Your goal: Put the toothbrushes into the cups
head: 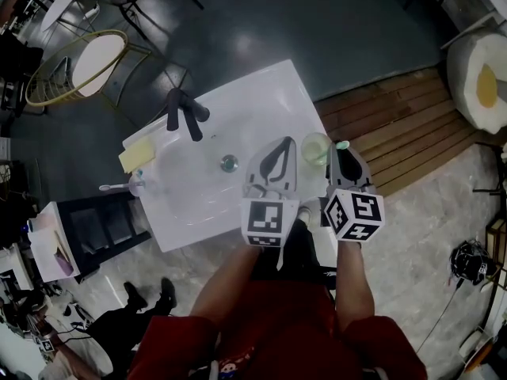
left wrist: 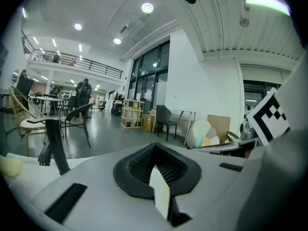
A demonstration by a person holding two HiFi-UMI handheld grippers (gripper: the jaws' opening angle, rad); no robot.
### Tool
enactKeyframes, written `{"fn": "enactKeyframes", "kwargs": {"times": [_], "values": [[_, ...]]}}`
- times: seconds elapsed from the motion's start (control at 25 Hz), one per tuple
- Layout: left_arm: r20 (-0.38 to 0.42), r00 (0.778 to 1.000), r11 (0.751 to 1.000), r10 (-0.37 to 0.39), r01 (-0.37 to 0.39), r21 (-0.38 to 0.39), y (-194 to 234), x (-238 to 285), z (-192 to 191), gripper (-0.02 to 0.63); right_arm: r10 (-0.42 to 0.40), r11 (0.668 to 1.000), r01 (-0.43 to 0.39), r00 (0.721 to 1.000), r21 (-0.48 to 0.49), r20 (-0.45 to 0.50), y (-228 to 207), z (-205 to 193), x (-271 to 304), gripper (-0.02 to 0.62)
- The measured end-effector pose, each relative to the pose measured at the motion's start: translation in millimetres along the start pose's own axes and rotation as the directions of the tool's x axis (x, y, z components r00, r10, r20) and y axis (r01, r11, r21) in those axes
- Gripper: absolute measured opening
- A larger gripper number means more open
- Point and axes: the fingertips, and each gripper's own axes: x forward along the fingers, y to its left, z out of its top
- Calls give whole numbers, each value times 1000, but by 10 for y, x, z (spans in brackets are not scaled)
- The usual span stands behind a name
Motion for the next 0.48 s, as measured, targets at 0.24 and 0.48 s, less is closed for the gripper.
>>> {"fn": "enactKeyframes", "kwargs": {"times": [0.24,0.48], "values": [[-14,1000,1000,-6,6,-4,-5,35,-75,28,3,1000,-3,1000,-1,9,-18,-6,50,44],[-14,1000,1000,-7,7,-8,-35,53,-78,28,1,1000,-1,1000,-5,9,-22,-20,46,44]]}}
